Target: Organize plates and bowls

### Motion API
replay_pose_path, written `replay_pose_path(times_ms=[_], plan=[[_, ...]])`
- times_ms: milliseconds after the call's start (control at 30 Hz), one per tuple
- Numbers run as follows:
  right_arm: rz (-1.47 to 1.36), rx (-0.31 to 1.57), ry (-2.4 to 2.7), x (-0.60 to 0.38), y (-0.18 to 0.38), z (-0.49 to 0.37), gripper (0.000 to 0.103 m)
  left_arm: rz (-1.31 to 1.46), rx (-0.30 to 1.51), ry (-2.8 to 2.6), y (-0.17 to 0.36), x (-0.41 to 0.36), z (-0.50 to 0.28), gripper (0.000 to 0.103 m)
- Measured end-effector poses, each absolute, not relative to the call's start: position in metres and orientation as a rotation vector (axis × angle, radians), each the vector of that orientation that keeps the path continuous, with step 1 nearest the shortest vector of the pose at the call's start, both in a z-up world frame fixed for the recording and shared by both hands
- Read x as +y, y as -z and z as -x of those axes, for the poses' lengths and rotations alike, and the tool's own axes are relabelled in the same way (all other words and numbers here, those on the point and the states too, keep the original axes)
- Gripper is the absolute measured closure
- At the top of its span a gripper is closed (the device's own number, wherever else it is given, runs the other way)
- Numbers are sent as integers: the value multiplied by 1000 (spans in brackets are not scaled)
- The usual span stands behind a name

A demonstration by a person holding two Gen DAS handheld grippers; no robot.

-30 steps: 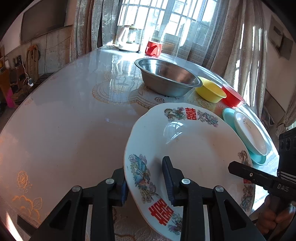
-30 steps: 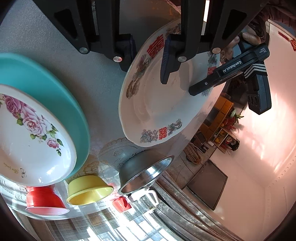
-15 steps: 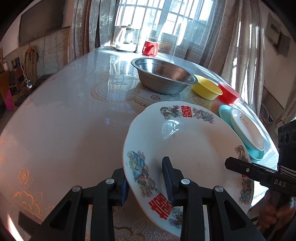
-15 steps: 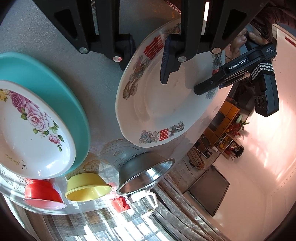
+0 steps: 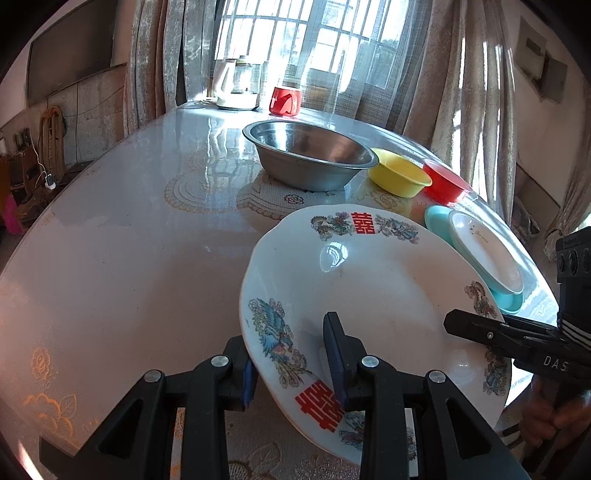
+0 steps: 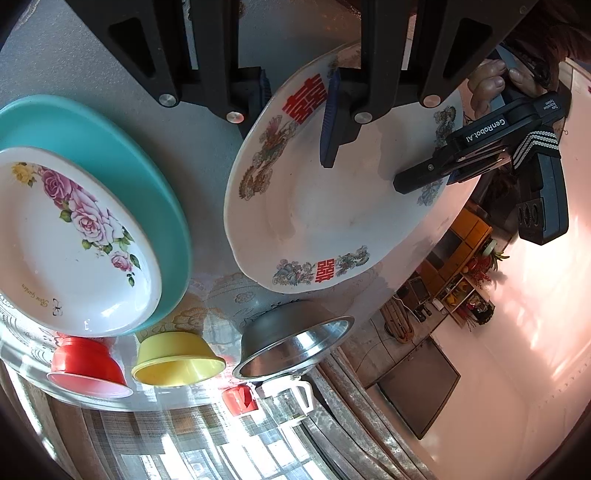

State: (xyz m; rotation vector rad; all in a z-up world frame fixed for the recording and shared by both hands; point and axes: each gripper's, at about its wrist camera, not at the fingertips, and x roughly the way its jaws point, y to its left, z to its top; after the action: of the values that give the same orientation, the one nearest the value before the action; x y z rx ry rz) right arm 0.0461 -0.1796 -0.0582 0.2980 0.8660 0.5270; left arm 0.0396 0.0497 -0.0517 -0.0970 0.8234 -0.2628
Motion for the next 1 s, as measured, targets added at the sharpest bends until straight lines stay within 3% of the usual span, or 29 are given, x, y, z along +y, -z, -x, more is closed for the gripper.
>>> replay_pose_path(times_ms=[1000], plan=[[-370, 712, -400, -249, 18, -15, 80, 11, 720, 481, 4, -36, -42, 71]])
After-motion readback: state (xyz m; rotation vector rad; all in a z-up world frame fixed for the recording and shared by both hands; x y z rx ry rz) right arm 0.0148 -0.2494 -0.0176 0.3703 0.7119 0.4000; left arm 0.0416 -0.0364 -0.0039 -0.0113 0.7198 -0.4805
